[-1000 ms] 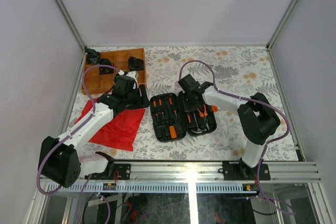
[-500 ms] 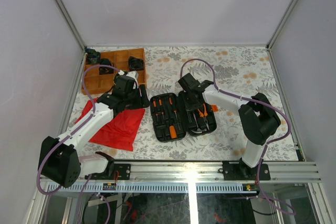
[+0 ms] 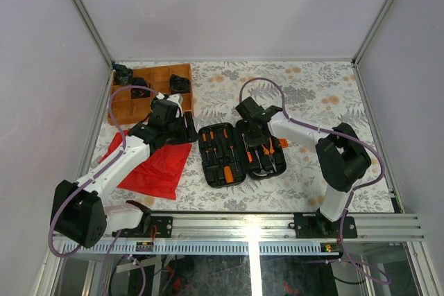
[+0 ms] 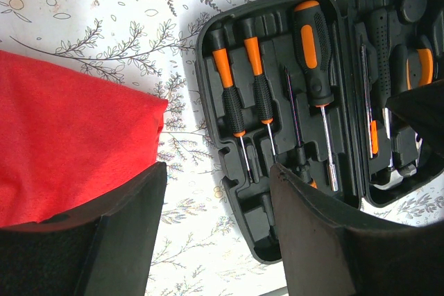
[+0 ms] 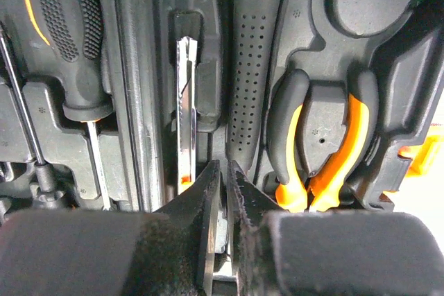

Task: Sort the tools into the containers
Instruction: Adjust the engineering item in the storage box.

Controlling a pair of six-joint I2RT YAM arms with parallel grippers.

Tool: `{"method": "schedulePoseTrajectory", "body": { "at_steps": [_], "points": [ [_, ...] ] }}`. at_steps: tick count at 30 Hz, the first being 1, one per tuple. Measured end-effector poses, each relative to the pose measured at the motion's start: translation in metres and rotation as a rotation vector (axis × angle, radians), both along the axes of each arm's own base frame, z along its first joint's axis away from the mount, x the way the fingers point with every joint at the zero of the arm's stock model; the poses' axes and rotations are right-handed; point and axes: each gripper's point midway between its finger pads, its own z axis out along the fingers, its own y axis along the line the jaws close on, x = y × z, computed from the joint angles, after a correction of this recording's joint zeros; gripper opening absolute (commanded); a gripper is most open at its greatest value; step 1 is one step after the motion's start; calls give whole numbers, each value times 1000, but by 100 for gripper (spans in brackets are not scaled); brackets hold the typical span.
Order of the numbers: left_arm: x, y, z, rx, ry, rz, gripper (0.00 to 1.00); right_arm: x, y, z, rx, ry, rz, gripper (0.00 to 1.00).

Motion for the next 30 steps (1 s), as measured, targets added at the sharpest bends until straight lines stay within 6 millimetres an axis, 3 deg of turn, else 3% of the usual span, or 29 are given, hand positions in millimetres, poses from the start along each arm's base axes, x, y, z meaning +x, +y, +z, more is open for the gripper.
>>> {"method": "schedulePoseTrajectory", "body": {
  "at_steps": [10, 19, 30],
  "points": [
    [0, 0, 0, 0, 0, 0, 60, 5, 10, 19, 95, -79, 10, 23],
    [0, 0, 0, 0, 0, 0, 60, 5, 18, 15, 162, -65, 21, 24],
    [0, 0, 0, 0, 0, 0, 60, 4, 22, 8, 192, -36, 30, 13]
  ]
}}
